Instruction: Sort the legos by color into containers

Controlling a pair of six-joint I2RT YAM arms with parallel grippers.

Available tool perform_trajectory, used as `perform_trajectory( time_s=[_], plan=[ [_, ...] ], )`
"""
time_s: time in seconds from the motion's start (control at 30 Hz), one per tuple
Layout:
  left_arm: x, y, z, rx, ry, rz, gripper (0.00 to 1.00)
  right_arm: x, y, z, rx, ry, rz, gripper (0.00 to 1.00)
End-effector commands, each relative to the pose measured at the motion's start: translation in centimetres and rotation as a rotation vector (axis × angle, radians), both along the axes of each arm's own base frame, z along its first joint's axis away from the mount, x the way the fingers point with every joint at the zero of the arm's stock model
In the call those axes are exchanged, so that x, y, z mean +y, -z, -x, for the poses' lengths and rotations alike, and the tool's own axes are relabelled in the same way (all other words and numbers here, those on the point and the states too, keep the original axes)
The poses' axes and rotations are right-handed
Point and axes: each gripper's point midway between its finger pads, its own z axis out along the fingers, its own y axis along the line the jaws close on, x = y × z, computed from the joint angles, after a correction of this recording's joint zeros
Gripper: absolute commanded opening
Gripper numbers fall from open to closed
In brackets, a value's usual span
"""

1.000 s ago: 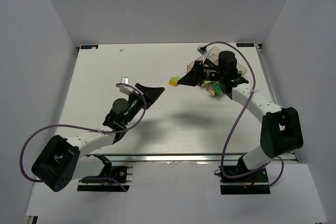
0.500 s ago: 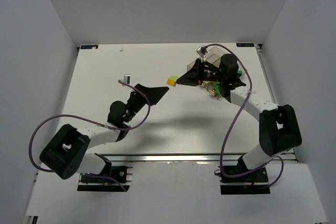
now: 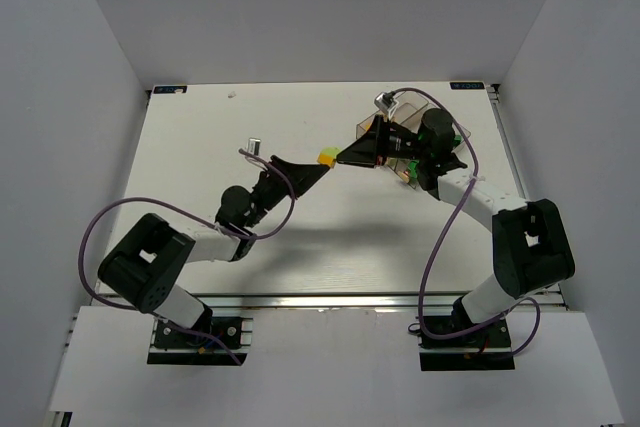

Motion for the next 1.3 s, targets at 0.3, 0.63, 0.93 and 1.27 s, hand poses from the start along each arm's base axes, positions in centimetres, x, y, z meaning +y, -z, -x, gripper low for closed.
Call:
perform_trajectory(
  time_s=[0.3,0.63,0.93,1.27],
  plan=[
    [0.2,-5.0,1.7,-0.141,0.091,0.211,0.51,0.5,0.3,0.4,-0.086,-0.033,0.014,0.00],
    [0.7,-5.7,2.0,-0.148,0.095,0.269,0.61,0.4,1.0,0.5,-0.125,-0.040,0.041,0.00],
    [1.6,-6.0,2.2,-0.155,0.072,0.290,0.61,0.2,1.7,0.7,-0.131,-0.044,0.062,0.00],
    [1.8,-6.5,2.6,-0.173,0.086,0.310,0.56,0.1,2.4,0.8,-0.113,-0.042,0.072,0.00]
  ],
)
